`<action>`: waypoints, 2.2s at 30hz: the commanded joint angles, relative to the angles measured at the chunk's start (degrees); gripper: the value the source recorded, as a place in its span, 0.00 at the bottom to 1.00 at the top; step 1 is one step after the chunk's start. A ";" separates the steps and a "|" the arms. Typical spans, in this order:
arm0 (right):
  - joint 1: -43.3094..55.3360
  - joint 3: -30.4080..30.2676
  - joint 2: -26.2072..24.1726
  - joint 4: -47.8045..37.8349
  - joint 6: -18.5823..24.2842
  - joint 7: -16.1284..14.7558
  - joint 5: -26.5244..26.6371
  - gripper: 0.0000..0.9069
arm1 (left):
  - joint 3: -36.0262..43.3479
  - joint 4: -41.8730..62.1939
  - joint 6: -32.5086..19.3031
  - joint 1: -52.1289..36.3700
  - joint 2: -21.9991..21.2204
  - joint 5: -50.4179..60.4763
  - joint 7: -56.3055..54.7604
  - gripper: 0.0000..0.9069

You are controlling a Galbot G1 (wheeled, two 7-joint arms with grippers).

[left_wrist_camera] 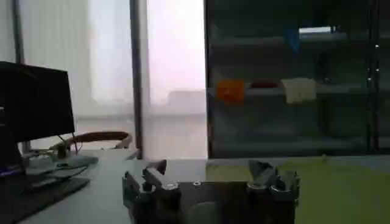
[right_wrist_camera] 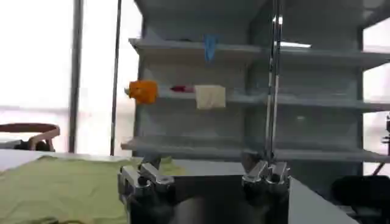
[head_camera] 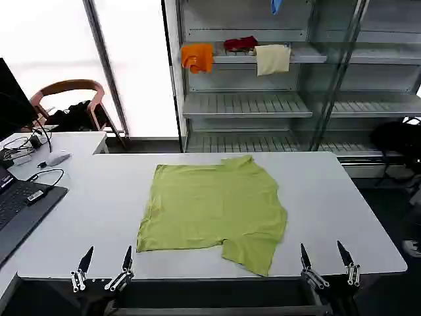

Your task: Fold and organize the clothes.

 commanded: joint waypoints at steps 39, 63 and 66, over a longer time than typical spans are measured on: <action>21.54 -20.02 8.81 -6.21 -30.12 4.70 1.76 0.86 | 0.29 14.03 34.69 -23.68 2.61 -19.76 9.55 0.90; 23.30 -21.96 9.68 -9.08 -29.31 4.45 1.79 0.00 | 3.08 14.98 31.01 -23.41 2.34 -16.49 11.69 0.00; 23.31 -21.88 9.54 -8.44 -29.22 4.55 1.75 0.00 | 3.41 14.18 28.77 -23.19 2.56 -15.77 11.97 0.00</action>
